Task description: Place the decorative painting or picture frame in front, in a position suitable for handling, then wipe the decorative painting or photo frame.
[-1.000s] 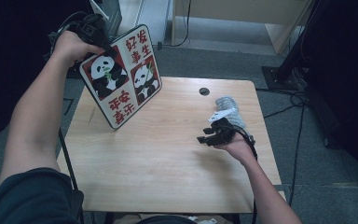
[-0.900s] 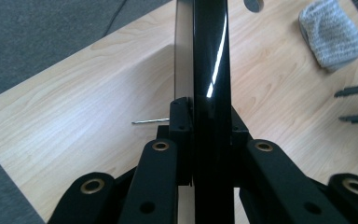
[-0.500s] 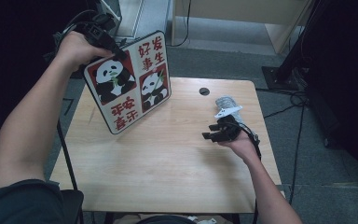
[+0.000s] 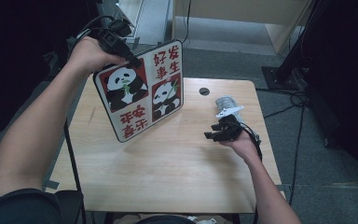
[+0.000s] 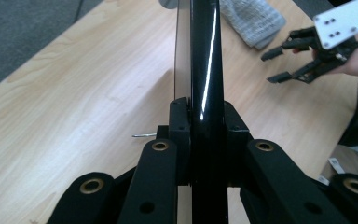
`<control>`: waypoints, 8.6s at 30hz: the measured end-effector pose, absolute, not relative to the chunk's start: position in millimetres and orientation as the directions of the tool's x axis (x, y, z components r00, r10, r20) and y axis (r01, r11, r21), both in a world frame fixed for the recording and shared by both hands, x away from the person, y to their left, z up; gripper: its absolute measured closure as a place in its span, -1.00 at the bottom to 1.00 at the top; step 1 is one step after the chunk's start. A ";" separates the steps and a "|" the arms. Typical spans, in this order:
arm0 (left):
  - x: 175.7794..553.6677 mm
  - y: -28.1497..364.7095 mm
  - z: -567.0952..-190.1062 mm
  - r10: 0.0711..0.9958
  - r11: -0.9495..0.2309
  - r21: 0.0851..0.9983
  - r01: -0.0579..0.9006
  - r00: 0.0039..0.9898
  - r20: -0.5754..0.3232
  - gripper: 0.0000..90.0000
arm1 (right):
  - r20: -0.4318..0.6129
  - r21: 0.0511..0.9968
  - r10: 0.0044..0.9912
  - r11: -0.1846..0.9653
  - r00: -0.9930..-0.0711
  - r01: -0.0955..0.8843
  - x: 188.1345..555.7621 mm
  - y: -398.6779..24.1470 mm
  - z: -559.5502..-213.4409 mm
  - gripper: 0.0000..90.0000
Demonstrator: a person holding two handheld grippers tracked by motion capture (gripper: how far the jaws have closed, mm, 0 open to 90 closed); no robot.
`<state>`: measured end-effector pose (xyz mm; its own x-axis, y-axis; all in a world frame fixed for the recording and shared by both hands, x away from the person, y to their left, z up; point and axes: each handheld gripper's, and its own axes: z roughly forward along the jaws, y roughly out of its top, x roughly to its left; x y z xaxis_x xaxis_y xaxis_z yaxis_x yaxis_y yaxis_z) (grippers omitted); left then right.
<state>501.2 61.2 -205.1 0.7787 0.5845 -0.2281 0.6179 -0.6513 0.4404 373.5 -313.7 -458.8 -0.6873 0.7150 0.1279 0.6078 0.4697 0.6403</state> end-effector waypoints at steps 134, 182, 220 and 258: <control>379.5 131.6 -276.6 0.541 -0.489 0.671 0.557 0.797 -0.268 -0.22 | 0.032 0.688 0.867 0.341 -0.497 0.640 440.4 -379.3 -434.9 -0.08; 361.4 127.6 -358.5 0.539 -0.415 0.668 0.618 0.758 -0.367 -0.02 | 0.178 0.587 0.923 0.179 -0.342 0.790 462.0 -384.5 -485.3 0.56; 369.7 121.8 -364.9 0.500 -0.369 0.704 0.607 0.768 -0.401 0.44 | 0.204 0.663 0.831 0.271 -0.517 0.698 427.6 -345.3 -390.1 0.54; 371.5 123.5 -362.2 0.493 -0.325 0.740 0.589 0.773 -0.399 0.68 | 0.117 0.745 0.782 0.339 -0.612 0.575 414.8 -335.2 -311.8 0.52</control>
<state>371.5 123.5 -362.2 0.7733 0.4925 -0.3992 0.5889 -0.3247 0.7401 414.8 -335.2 -311.8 -0.6123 0.7820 0.1168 0.5750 0.3390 0.7446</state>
